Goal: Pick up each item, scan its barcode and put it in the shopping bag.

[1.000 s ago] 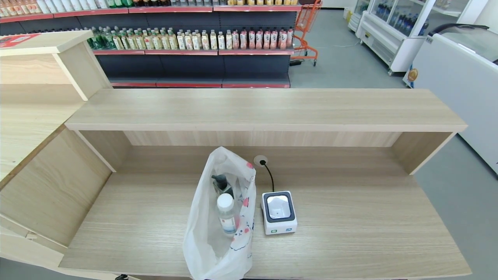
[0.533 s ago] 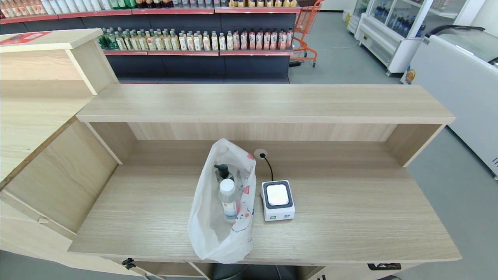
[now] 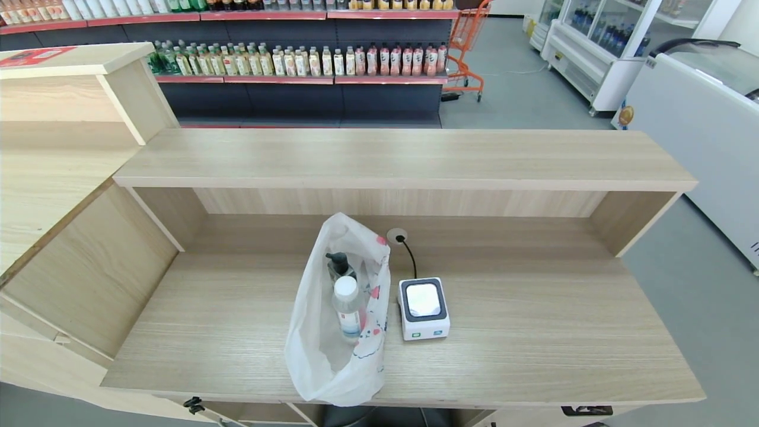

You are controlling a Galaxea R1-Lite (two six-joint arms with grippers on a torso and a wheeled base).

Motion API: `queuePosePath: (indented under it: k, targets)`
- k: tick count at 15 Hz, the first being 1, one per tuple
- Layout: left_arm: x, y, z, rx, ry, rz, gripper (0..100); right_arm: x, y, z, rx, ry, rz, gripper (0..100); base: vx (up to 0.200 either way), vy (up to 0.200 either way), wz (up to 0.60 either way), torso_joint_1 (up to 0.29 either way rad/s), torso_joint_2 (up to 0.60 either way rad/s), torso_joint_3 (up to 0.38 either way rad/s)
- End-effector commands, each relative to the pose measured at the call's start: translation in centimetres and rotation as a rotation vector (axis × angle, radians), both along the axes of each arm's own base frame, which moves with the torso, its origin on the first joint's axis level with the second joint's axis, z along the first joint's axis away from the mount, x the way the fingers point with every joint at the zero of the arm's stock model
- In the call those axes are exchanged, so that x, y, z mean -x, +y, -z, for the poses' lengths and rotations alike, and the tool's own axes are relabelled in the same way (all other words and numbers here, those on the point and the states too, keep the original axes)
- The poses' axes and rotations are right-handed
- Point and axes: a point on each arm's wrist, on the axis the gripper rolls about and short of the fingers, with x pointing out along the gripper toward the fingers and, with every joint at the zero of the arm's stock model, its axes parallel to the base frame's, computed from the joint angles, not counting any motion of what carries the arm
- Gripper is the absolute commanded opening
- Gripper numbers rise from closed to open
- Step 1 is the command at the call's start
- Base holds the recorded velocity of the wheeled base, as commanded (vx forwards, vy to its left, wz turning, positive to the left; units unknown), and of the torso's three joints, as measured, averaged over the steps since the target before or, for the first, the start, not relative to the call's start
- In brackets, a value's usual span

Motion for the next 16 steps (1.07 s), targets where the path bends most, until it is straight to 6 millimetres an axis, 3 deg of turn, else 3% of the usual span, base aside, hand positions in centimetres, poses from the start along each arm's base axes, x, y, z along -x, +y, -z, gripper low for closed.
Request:
queuePosePath:
  k: [1,6,7,16]
  targets:
    - [0.0,0.0,0.0,0.0,0.0,-0.001,100,-0.01,-0.01,-0.01,0.0,0.002,-0.002,100,0.0,0.0,0.0,0.0,0.0,0.0]
    - [0.0,0.0,0.0,0.0,0.0,-0.001,100,-0.01,0.0,-0.01,-0.006,0.002,-0.001,100,0.0,0.0,0.0,0.0,0.0,0.0]
    - [0.0,0.0,0.0,0.0,0.0,-0.001,100,-0.01,0.0,-0.01,-0.005,0.002,-0.001,0,0.0,0.0,0.0,0.0,0.0,0.0]
    - [0.0,0.0,0.0,0.0,0.0,-0.001,100,-0.01,0.0,-0.01,0.0,0.002,-0.001,0,0.0,0.0,0.0,0.0,0.0,0.0]
